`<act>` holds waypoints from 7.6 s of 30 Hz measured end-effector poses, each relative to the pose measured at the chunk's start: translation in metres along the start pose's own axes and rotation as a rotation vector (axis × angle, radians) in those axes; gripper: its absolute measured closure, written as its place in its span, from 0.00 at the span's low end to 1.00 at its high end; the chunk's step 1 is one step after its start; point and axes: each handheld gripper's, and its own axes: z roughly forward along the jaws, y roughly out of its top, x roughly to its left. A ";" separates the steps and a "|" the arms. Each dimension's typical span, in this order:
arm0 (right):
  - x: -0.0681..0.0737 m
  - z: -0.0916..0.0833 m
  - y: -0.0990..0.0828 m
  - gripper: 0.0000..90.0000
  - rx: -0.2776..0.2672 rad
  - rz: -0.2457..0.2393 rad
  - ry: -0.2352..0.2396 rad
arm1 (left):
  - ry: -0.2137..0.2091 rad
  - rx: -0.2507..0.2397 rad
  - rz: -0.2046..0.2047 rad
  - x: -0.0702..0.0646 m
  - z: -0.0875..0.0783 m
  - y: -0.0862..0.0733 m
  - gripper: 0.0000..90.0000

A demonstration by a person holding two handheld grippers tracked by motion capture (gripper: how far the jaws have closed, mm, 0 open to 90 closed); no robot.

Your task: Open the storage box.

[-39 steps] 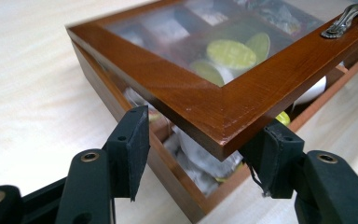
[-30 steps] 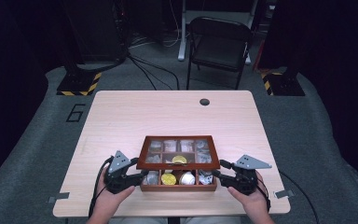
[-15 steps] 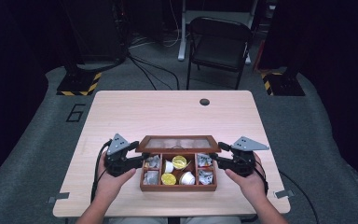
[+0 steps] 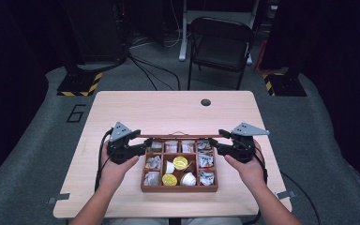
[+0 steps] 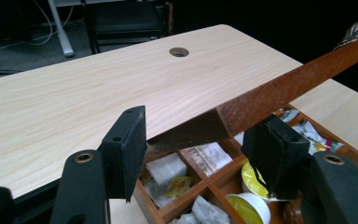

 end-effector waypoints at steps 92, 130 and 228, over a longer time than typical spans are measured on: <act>-0.042 0.100 -0.024 0.40 0.076 0.112 -0.075 | 0.001 0.031 -0.077 0.037 0.100 -0.013 0.30; -0.048 0.110 -0.039 0.47 0.125 0.139 -0.104 | 0.005 0.054 -0.141 0.043 0.117 -0.034 0.36; -0.076 0.142 -0.043 0.45 0.254 0.378 -0.100 | -0.031 0.194 -0.438 0.075 0.148 -0.043 0.34</act>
